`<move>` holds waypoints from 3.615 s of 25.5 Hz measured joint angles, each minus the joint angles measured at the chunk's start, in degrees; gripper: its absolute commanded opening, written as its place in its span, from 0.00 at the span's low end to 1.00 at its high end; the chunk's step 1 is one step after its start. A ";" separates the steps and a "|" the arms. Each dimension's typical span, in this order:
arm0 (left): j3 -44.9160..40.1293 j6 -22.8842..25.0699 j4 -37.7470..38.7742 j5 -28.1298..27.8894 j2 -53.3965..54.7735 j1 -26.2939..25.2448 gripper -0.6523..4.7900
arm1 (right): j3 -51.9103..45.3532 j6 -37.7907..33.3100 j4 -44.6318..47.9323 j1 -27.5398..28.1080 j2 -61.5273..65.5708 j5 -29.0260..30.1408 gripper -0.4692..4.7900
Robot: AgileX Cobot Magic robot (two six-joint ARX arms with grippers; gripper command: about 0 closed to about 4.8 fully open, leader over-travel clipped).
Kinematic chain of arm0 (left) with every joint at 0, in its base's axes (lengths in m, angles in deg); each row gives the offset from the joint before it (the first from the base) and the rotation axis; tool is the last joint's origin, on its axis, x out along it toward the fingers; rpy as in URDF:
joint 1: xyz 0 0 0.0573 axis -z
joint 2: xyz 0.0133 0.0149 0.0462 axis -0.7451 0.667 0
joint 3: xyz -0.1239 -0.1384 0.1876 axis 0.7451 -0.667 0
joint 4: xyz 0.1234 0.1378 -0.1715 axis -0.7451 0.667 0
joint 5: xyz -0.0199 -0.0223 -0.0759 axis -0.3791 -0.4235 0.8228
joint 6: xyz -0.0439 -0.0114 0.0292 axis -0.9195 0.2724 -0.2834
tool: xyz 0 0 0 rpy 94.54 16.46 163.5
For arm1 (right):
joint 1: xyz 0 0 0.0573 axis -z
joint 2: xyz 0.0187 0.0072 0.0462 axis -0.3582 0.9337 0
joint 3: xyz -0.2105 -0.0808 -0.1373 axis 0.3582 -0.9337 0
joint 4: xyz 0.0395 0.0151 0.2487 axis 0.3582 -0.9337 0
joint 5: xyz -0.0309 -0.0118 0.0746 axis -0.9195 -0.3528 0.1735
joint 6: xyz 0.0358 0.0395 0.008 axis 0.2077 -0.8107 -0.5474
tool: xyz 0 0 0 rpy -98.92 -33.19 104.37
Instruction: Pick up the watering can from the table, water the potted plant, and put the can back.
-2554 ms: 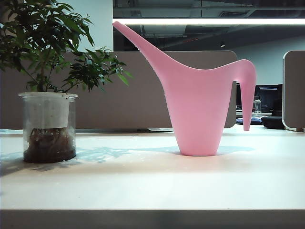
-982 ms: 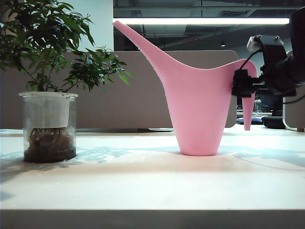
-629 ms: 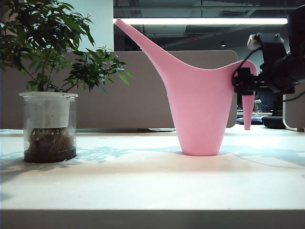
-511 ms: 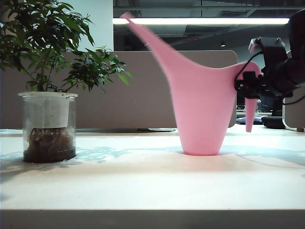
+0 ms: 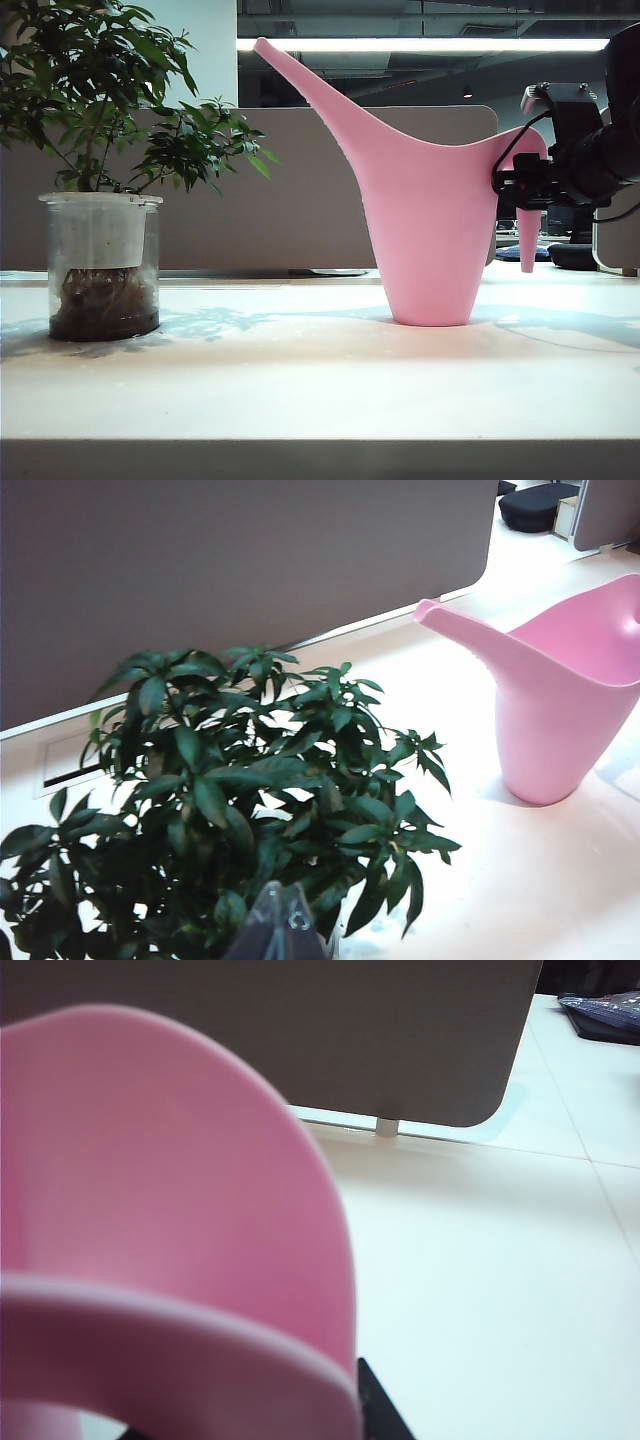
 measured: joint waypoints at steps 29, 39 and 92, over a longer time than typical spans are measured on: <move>0.35 -1.51 3.19 -1.68 -2.45 0.02 0.11 | 13.55 18.14 -6.80 -4.04 -12.37 -6.80 0.38; 0.66 -1.53 3.85 -1.70 -2.49 0.00 0.11 | 24.04 35.93 -14.21 -11.02 -10.19 -8.92 0.38; 0.66 -1.53 6.84 -1.03 -2.89 0.13 0.11 | 24.65 53.20 -12.26 -19.67 -10.14 -15.12 0.36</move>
